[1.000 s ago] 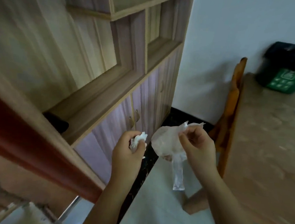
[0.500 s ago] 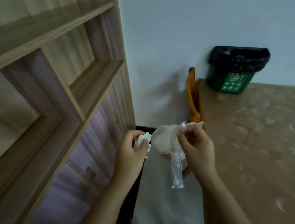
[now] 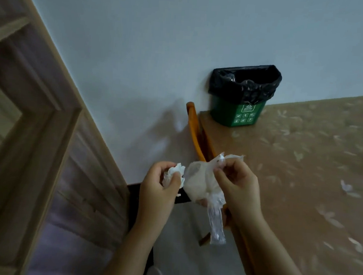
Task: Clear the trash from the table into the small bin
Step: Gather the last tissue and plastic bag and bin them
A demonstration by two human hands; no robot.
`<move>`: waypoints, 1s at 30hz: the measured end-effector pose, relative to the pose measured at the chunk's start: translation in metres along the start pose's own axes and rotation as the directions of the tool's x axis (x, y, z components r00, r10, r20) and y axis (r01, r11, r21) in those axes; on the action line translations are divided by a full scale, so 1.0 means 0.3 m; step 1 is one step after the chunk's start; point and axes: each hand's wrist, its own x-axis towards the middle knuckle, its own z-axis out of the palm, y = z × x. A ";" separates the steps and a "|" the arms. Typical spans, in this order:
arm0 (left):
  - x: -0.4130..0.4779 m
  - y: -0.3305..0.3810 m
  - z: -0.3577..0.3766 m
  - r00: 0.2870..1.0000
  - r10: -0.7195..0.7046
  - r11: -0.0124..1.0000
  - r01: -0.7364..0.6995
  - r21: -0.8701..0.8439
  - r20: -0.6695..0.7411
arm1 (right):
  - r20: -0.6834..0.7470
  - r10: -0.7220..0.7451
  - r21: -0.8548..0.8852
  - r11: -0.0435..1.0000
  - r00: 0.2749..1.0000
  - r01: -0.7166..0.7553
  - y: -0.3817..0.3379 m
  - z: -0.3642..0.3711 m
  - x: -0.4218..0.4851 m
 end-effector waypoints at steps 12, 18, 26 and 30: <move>0.555 -0.077 -0.042 0.981 0.075 0.997 -0.072 -0.023 0.180 | -0.257 0.041 -0.044 0.998 0.966 -0.054 -0.035 0.218 0.331; 0.740 -0.115 0.046 0.959 0.083 0.996 -0.072 -0.048 0.270 | -0.335 0.008 -0.106 0.993 0.942 -0.046 -0.001 0.246 0.521; 1.053 -0.111 0.238 0.927 0.085 0.994 -0.056 -0.089 0.366 | -0.455 -0.041 -0.091 0.996 0.889 -0.001 0.068 0.201 0.818; 1.177 -0.065 0.359 0.891 0.169 0.985 -0.139 -0.101 0.422 | -0.537 -0.055 -0.080 0.997 0.842 0.015 0.071 0.120 0.953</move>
